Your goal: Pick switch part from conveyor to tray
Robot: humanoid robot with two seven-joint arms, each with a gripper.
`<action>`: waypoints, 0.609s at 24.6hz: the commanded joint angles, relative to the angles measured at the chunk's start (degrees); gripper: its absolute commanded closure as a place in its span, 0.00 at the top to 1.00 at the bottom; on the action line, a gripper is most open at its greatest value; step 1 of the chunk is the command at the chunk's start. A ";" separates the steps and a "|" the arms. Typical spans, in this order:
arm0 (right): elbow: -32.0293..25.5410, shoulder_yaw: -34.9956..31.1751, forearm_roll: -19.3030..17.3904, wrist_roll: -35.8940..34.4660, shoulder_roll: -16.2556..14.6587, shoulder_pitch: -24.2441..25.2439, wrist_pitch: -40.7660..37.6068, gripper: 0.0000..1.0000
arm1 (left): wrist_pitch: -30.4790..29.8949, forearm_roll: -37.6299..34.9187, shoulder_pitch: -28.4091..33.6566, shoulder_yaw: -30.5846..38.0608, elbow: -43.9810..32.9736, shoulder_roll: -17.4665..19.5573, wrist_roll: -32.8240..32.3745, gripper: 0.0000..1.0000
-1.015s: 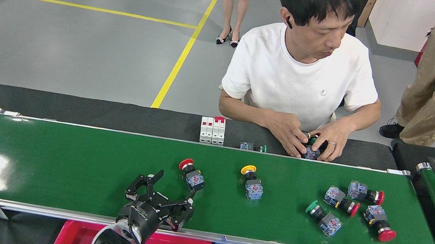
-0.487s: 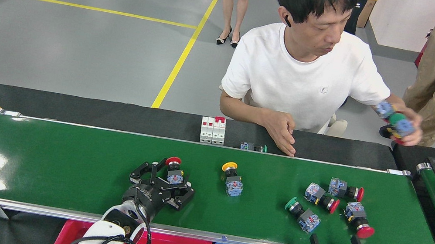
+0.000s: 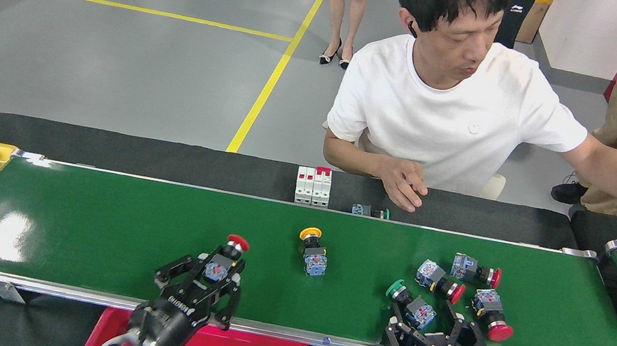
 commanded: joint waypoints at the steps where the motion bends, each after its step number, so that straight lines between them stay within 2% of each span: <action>1: -0.38 0.05 -0.21 0.10 -0.05 -0.95 -3.45 0.11 | -2.53 -0.02 2.78 0.89 -2.25 1.49 1.04 0.23; 3: -0.38 0.05 -0.30 0.45 -0.05 -0.87 -4.51 0.09 | -2.27 -0.54 5.06 0.89 -1.81 4.21 1.92 0.49; 5: -0.56 0.05 -0.48 0.63 -0.05 -0.78 -5.83 0.09 | -2.18 -1.77 6.12 0.80 -0.23 5.01 2.53 1.00; 8: -3.11 0.05 -2.94 0.80 -0.13 -0.08 -11.10 0.08 | -2.09 -1.33 6.39 2.03 1.62 4.65 4.20 1.00; 10: -7.06 -0.21 -4.43 0.71 -1.63 2.47 -16.64 0.09 | -2.09 -0.10 6.65 5.28 1.44 3.34 4.11 1.00; 13: -13.30 -0.30 -9.71 0.45 -3.74 6.96 -30.08 0.10 | -2.09 2.62 6.56 10.64 0.74 0.26 3.41 1.00; 15: -15.24 -0.21 -10.50 0.54 -3.48 9.33 -37.64 0.11 | -1.92 4.73 6.39 15.47 -0.05 -1.76 1.57 1.00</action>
